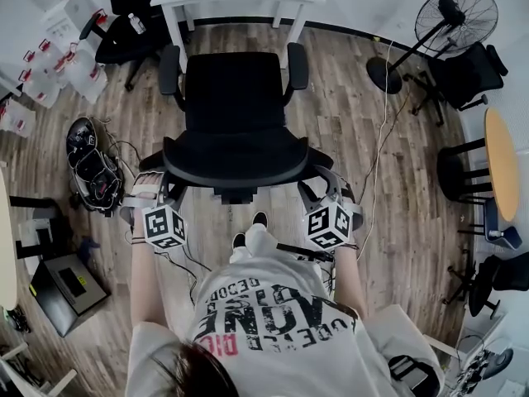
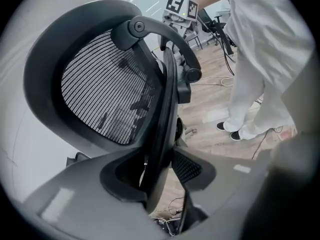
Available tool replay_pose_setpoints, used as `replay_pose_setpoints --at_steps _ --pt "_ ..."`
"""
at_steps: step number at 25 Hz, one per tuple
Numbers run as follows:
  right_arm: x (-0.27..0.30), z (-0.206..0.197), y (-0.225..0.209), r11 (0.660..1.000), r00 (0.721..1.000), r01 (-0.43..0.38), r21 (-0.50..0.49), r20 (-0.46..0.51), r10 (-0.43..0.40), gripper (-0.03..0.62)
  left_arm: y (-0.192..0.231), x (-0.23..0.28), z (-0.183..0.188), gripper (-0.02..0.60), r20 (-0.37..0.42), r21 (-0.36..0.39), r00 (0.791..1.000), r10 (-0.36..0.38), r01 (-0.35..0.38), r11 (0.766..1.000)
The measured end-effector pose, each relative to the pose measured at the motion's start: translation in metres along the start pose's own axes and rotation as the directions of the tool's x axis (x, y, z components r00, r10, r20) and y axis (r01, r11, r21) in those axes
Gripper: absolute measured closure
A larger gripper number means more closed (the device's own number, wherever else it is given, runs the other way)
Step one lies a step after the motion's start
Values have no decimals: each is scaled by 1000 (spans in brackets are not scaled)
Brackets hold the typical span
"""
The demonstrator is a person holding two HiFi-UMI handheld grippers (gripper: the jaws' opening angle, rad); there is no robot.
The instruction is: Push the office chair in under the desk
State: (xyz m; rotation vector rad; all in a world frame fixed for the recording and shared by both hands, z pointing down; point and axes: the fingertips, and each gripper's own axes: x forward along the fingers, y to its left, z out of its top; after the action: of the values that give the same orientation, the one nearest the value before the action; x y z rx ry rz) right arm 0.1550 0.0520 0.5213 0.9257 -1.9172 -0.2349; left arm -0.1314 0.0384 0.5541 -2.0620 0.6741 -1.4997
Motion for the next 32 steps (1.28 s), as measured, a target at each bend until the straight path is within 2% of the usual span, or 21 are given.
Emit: replay_pose_setpoints --at_steps 14,32 --pt "42 31 -22 999 999 32 22 14 -32 402 48 36 -31 403 -26 -2 1000 10 -10 1000" --pt "104 59 -76 1000 999 -15 20 39 14 404 117 94 -54 400 -77 -20 997 -1 -1 1000"
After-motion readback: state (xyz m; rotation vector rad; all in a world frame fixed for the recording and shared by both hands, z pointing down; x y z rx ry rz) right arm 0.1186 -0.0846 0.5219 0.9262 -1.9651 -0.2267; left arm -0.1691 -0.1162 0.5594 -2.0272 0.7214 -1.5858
